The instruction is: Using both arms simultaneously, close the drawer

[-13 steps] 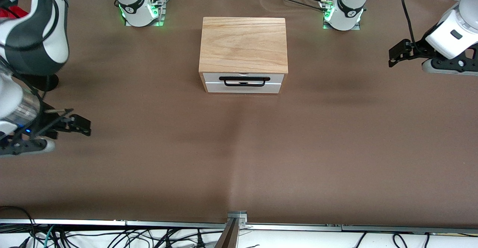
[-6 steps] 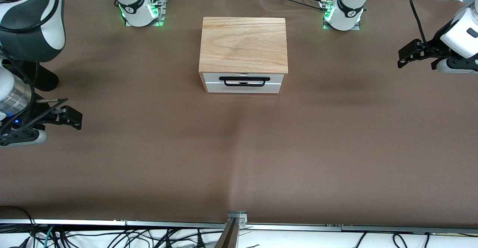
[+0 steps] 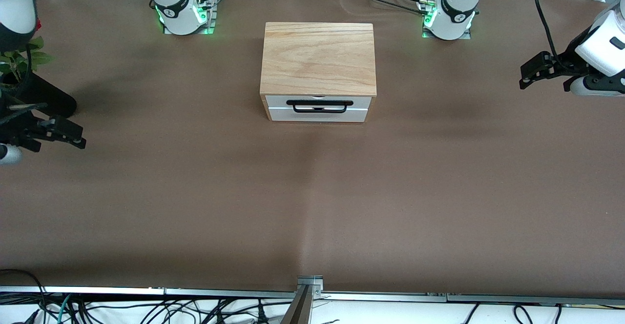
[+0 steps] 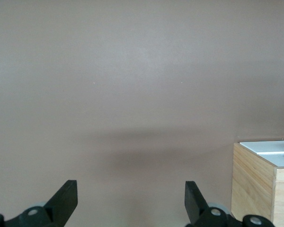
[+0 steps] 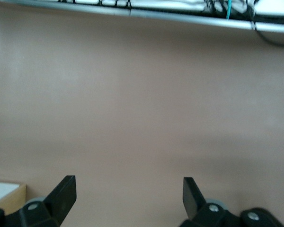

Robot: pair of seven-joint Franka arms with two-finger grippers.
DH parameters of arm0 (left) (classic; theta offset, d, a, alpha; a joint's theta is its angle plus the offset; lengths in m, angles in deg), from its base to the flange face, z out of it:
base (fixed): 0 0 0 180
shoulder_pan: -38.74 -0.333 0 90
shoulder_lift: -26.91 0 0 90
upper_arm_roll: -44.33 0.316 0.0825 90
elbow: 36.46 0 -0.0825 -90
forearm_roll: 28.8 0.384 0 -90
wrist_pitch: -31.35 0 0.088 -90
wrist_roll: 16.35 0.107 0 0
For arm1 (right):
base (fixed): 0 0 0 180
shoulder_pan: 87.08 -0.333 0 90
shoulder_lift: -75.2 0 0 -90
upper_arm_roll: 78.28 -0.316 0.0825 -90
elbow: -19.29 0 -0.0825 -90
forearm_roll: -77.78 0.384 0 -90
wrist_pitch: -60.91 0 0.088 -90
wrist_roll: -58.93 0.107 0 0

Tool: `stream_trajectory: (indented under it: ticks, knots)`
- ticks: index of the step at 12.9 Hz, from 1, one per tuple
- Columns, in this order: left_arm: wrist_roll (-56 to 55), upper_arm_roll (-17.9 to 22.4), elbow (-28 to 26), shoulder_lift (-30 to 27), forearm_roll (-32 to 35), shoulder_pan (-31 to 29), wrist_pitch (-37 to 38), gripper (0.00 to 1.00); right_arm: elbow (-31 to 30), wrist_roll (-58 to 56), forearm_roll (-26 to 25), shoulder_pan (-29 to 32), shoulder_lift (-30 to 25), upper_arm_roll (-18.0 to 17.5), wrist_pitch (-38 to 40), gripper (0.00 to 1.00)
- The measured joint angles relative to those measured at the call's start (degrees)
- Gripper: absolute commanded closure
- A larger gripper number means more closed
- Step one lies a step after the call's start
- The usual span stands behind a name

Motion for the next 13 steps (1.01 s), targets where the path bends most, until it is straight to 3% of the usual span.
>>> stream_trajectory:
  ticks: [3, 6, 8, 13]
  knots:
    - [0.0, -0.4, 0.0, 0.0, 0.0, 0.1, 0.0, 0.0, -8.9, 0.0, -2.4, 4.4, -6.1, -5.4, -1.7, 0.0]
    - [-1.5, -1.3, 0.0, 0.2, 0.0, 0.5, 0.0, 0.0, -12.6, 0.2, -8.3, 7.0, -8.8, -12.3, -1.9, 0.0]
    - [-2.2, -1.7, 0.0, 0.3, 0.0, 0.7, 0.0, 0.0, -13.2, 0.4, -9.0, 7.1, -8.7, -13.8, -1.8, 0.0]
    - [-2.4, -1.9, 0.0, 0.4, 0.0, 0.7, 0.0, 0.0, -13.3, 0.4, -9.1, 8.4, -8.7, -13.2, -1.8, 0.0]
